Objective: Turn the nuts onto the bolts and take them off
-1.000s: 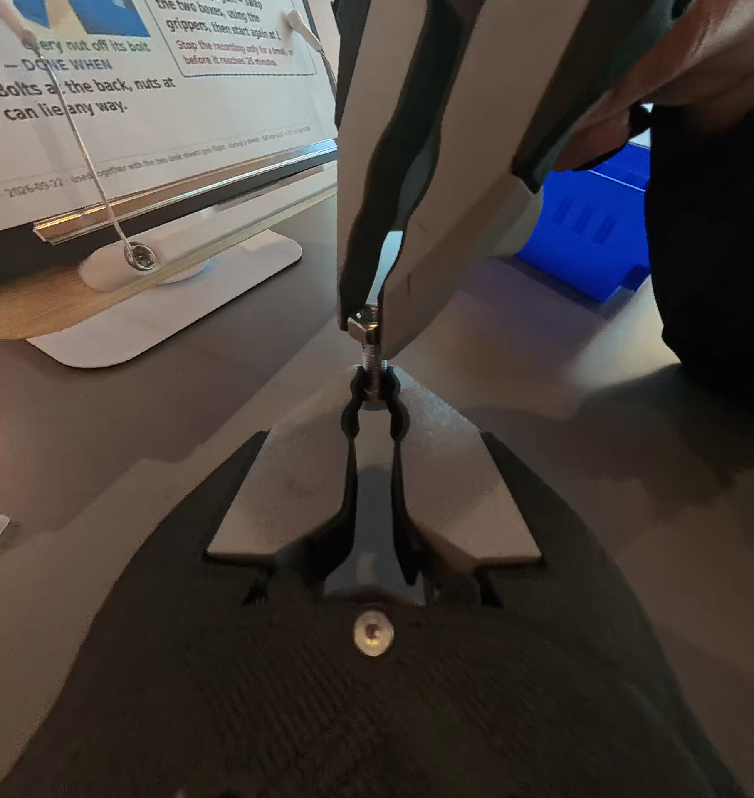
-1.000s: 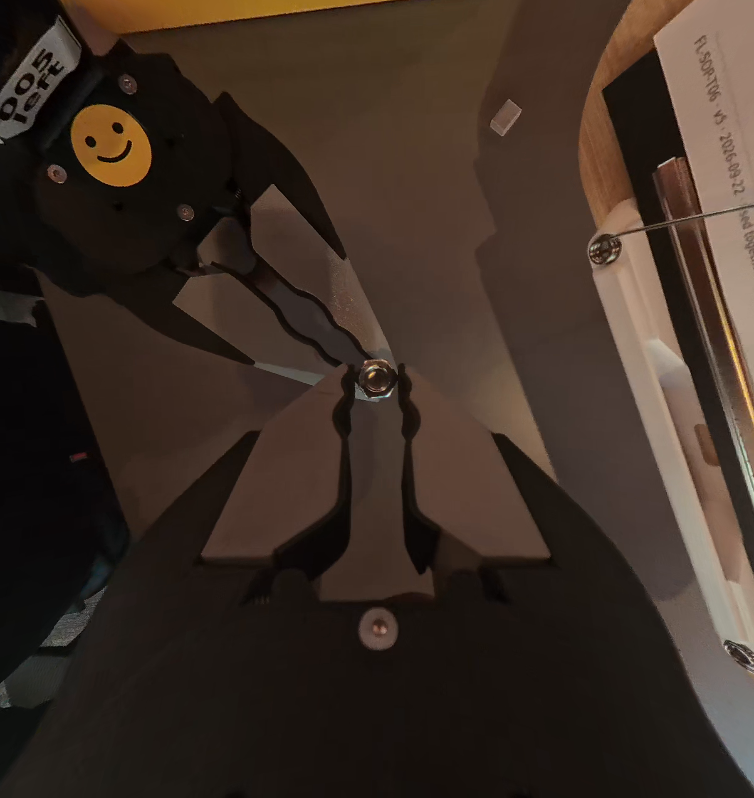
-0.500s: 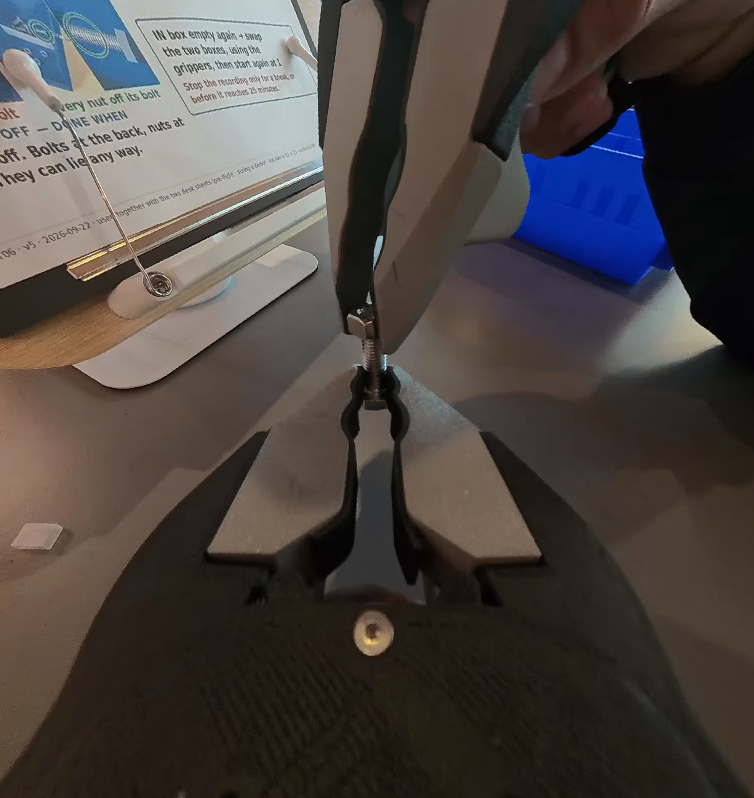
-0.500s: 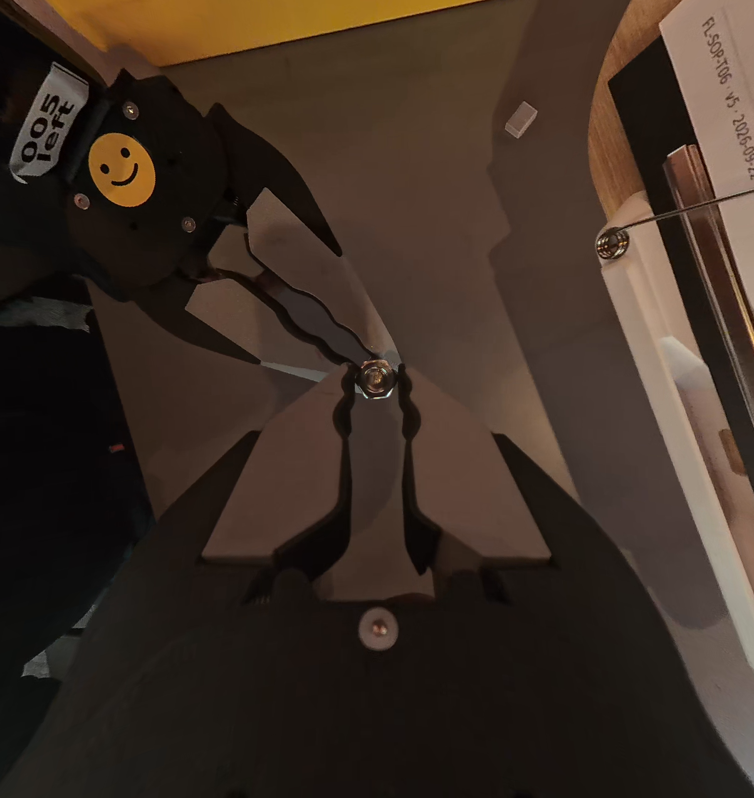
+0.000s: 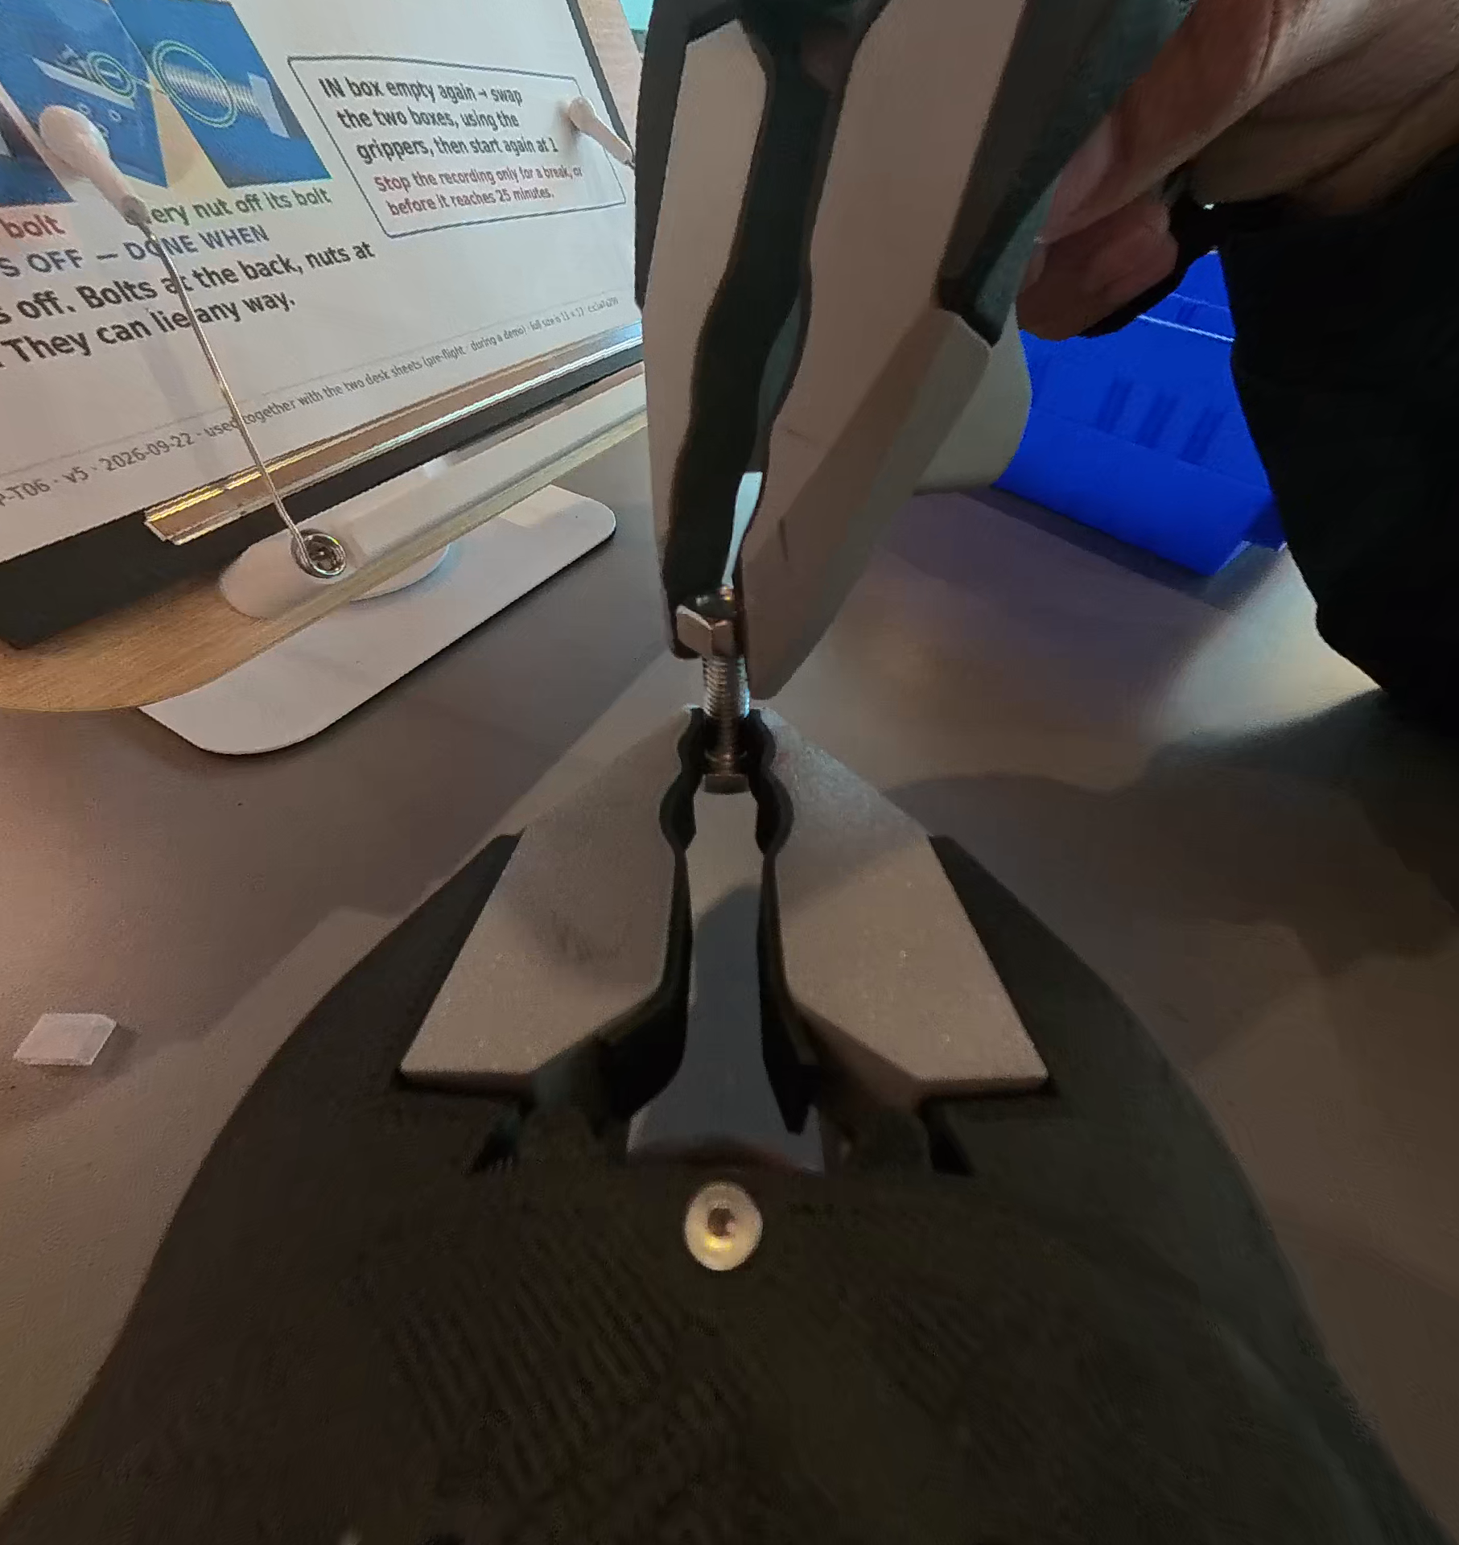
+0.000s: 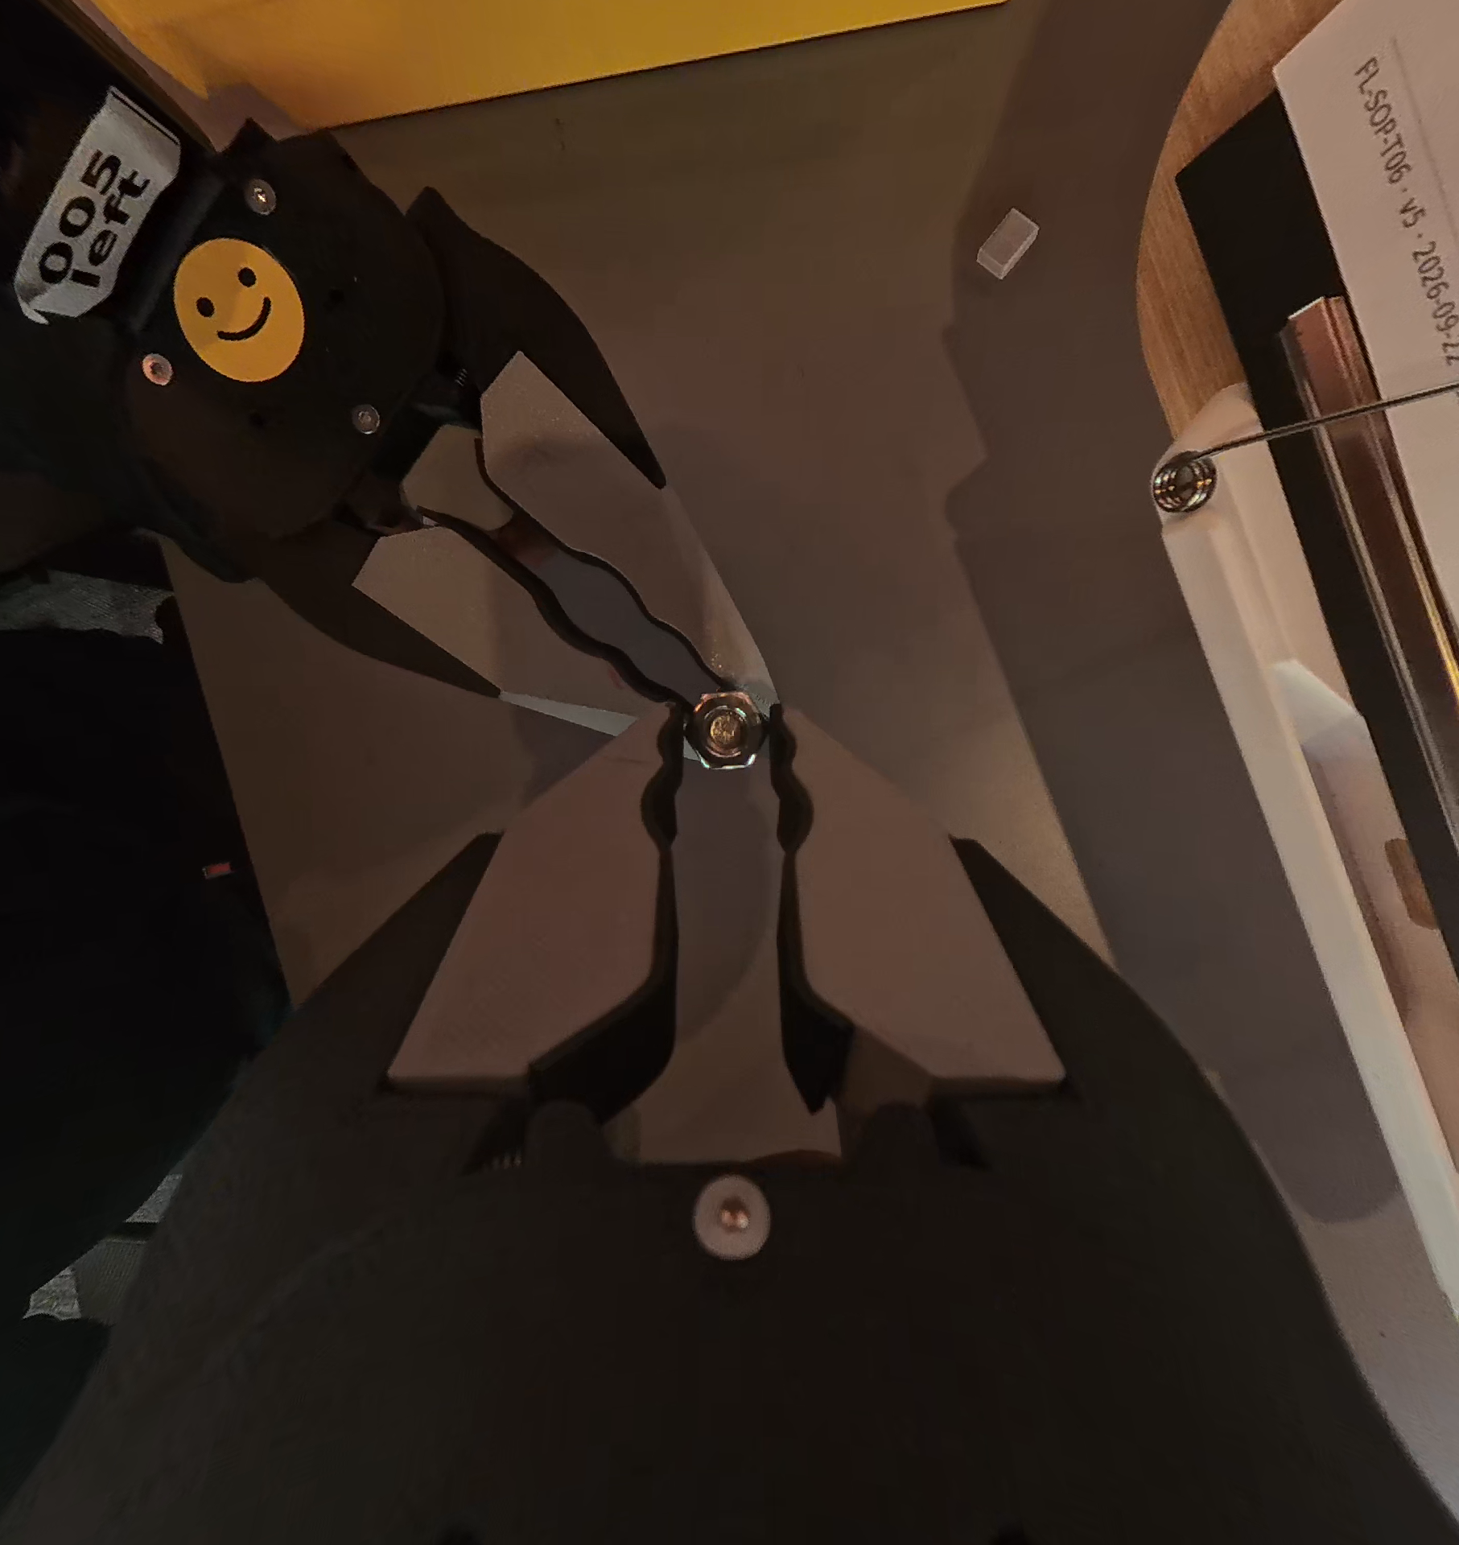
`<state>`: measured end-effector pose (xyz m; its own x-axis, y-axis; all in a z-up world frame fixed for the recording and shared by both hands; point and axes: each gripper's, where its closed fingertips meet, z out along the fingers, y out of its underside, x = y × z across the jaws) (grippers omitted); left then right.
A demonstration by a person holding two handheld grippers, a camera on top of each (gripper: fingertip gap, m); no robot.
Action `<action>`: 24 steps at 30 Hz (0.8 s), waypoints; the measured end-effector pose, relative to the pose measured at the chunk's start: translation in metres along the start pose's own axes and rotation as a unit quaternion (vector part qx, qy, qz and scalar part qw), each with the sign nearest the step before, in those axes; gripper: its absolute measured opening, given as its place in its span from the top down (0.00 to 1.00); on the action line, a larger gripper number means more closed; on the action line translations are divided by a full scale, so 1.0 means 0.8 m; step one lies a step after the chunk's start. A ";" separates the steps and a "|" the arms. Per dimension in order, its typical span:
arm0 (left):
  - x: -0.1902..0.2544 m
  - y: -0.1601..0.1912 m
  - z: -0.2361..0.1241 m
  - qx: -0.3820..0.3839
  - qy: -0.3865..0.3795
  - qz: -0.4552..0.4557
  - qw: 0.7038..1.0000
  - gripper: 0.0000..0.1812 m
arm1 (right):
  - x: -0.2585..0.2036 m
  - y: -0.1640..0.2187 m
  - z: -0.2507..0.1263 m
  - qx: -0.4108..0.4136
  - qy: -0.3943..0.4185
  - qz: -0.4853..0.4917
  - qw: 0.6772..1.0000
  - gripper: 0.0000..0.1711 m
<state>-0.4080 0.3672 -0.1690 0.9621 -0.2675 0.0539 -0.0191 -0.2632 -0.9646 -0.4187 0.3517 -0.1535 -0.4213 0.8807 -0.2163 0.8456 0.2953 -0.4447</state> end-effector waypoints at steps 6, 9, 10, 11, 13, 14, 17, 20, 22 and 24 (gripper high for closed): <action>-0.001 0.000 0.000 0.001 0.000 -0.001 1.000 0.96 | -0.001 0.001 0.001 -0.004 -0.001 -0.001 1.000 0.90; 0.000 0.000 0.000 -0.001 0.000 -0.001 1.000 0.96 | -0.001 0.000 0.000 -0.001 0.000 -0.001 1.000 0.89; 0.000 0.000 0.000 0.000 0.000 -0.001 1.000 0.96 | -0.001 -0.001 0.000 0.000 -0.001 -0.001 1.000 0.89; 0.000 0.000 0.000 -0.001 0.001 -0.001 1.000 0.96 | -0.001 0.000 0.000 0.000 -0.001 -0.001 1.000 0.89; 0.000 0.000 0.000 0.000 0.000 -0.001 1.000 0.96 | 0.000 0.000 0.000 -0.001 0.001 -0.001 1.000 0.88; 0.000 0.000 0.000 0.000 0.000 -0.001 1.000 0.96 | 0.000 0.000 0.000 -0.002 0.002 -0.001 1.000 0.88; -0.001 -0.001 0.000 0.001 0.000 -0.001 1.000 0.96 | 0.001 0.000 -0.001 0.000 0.004 0.000 1.000 0.86; -0.001 -0.001 -0.001 0.001 0.000 -0.001 1.000 0.96 | 0.001 -0.001 -0.005 0.004 0.003 0.000 1.000 0.85; -0.001 -0.001 -0.001 0.002 0.000 -0.001 1.000 0.96 | 0.000 0.000 -0.009 0.008 0.001 -0.002 1.000 0.84; -0.002 -0.001 -0.002 0.003 -0.001 -0.002 1.000 0.96 | 0.000 -0.001 -0.016 0.016 0.002 -0.002 1.000 0.83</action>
<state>-0.4096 0.3667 -0.1677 0.9625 -0.2652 0.0565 -0.0147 -0.2588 -0.9658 -0.4148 0.3560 -0.1422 -0.4229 0.8811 -0.2117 0.8335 0.2866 -0.4724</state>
